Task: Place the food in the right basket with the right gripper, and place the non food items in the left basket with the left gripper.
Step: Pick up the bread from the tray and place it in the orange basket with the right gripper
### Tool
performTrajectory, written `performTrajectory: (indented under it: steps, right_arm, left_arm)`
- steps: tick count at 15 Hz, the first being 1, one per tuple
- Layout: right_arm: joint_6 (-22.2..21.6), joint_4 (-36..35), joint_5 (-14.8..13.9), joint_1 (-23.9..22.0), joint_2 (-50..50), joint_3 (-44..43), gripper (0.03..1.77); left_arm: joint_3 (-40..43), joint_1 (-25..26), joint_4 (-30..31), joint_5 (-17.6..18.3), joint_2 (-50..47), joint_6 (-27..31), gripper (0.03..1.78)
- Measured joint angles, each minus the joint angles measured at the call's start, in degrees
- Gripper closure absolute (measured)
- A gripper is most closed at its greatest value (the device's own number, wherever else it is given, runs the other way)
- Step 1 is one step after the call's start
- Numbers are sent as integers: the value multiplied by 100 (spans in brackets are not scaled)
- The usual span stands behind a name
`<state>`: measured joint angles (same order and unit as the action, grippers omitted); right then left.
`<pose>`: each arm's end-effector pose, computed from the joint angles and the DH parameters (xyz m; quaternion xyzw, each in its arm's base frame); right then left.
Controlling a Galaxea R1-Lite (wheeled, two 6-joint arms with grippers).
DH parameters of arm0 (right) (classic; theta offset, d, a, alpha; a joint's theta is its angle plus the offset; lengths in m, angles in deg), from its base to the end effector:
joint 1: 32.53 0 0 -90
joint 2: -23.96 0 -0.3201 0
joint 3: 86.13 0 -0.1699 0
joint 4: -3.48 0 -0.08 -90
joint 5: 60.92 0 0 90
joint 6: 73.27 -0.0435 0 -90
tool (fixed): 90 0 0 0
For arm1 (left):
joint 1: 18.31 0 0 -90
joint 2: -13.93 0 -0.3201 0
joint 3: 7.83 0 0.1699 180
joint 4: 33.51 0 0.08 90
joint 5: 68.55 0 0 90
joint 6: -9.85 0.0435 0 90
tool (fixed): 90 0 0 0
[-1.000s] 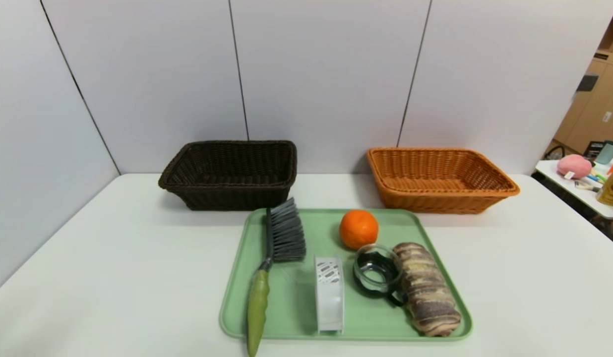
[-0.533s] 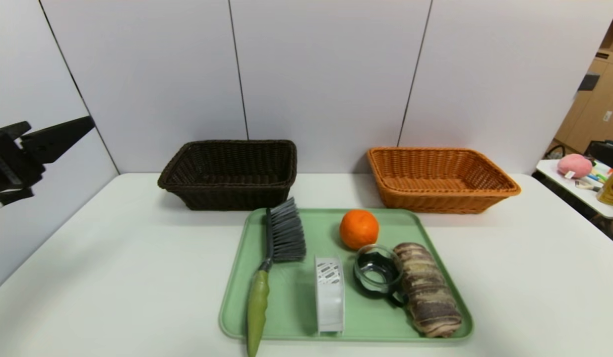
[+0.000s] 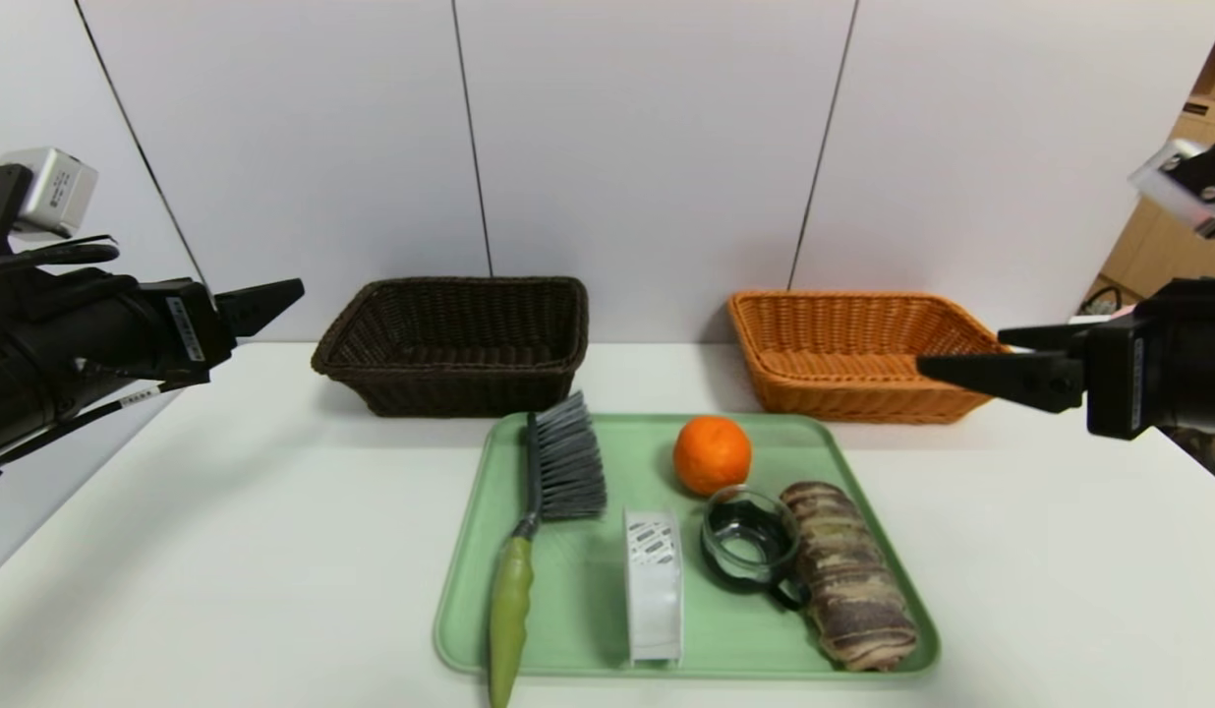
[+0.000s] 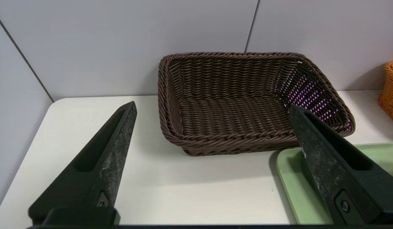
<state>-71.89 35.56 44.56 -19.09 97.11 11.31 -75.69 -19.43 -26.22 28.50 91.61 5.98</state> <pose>0.1795 0.0548 0.2871 -0.0079 0.1936 0.2472 0.9494 0.2220 -0.0097 0.2783 -0.0348 0.0244 -0.0704 0.9966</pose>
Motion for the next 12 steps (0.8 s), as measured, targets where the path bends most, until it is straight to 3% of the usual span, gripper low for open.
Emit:
performTrajectory:
  steps: [2, 5, 7, 10, 12]
  right_arm:
    - [27, 1123, -39, 336, 256, -308, 9]
    - [245, 2355, -182, 461, 597, -581, 9]
    - [413, 2703, -355, 521, 802, -673, 9]
    - [433, 2758, -879, 774, 1185, -735, 9]
    - [422, 2749, -945, 967, 1419, -809, 9]
  left_arm:
    - [-15, 0, 5, -5, 101, 13, 12]
    - [-26, 5, 20, -7, 212, 118, 12]
    - [-26, 5, 46, -11, 283, 135, 12]
    - [-26, 5, 49, -13, 369, 138, 12]
    - [-26, 7, 49, -16, 427, 182, 12]
